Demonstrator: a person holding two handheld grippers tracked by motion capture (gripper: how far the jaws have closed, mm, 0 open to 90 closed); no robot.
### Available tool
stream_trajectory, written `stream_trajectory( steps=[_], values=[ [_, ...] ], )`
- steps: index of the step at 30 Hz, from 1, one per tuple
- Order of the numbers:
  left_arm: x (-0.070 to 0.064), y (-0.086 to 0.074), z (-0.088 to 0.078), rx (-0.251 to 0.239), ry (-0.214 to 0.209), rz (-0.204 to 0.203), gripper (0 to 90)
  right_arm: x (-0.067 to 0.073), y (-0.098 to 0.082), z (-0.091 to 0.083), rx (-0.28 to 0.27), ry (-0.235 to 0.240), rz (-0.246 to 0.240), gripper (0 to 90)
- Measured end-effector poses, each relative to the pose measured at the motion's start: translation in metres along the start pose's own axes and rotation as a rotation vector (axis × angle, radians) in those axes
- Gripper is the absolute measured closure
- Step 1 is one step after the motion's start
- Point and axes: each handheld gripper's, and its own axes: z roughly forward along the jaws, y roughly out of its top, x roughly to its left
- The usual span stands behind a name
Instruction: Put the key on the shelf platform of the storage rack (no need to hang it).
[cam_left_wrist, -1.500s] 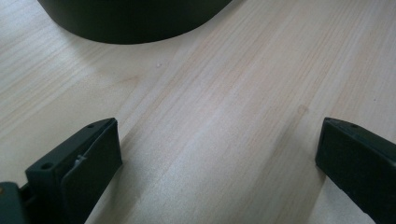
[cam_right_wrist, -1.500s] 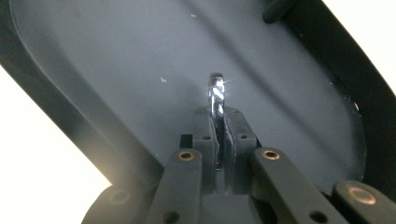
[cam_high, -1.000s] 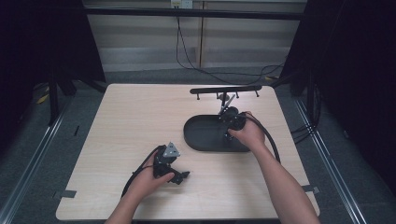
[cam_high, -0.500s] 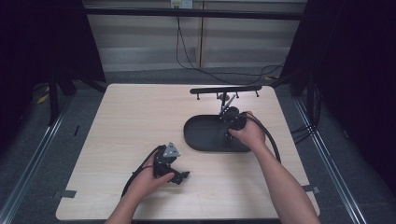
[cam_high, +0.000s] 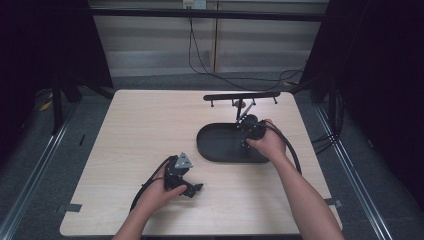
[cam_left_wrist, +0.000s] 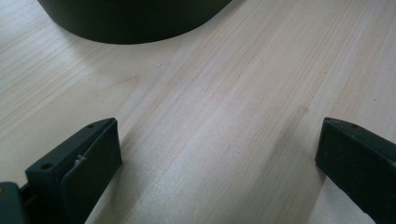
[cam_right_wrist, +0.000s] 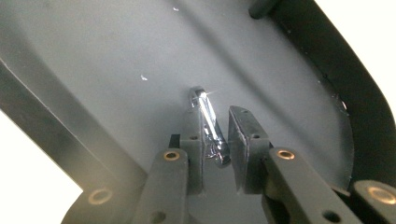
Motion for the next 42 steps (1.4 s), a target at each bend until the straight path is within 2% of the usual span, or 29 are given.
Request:
stream_trajectory(
  steps=[14,24,25,26,34,39,42],
  values=[
    [0.000,0.000,0.000,-0.003,0.000,-0.004,0.0,-0.001,-0.003,-0.001,0.004,-0.005,0.003,70.1],
    [0.000,0.000,0.000,-0.004,0.001,-0.004,0.0,0.000,-0.006,-0.006,-0.009,0.009,0.032,55.4],
    [0.000,0.000,0.000,-0.004,0.001,-0.004,0.0,-0.001,-0.007,-0.006,-0.020,0.010,0.022,53.0],
    [0.000,0.000,0.000,-0.003,0.001,-0.004,0.0,0.000,-0.007,-0.007,-0.016,0.014,0.036,52.8],
    [0.000,0.000,0.000,-0.003,0.001,-0.003,0.0,0.004,-0.010,-0.010,-0.029,0.027,0.033,42.5],
    [0.000,0.000,0.000,-0.003,0.001,-0.003,0.0,0.009,-0.013,-0.015,-0.044,0.054,0.044,35.3],
    [0.000,0.000,0.000,-0.003,0.001,-0.003,0.0,0.010,-0.014,-0.017,-0.047,0.060,0.038,33.8]
  ],
)
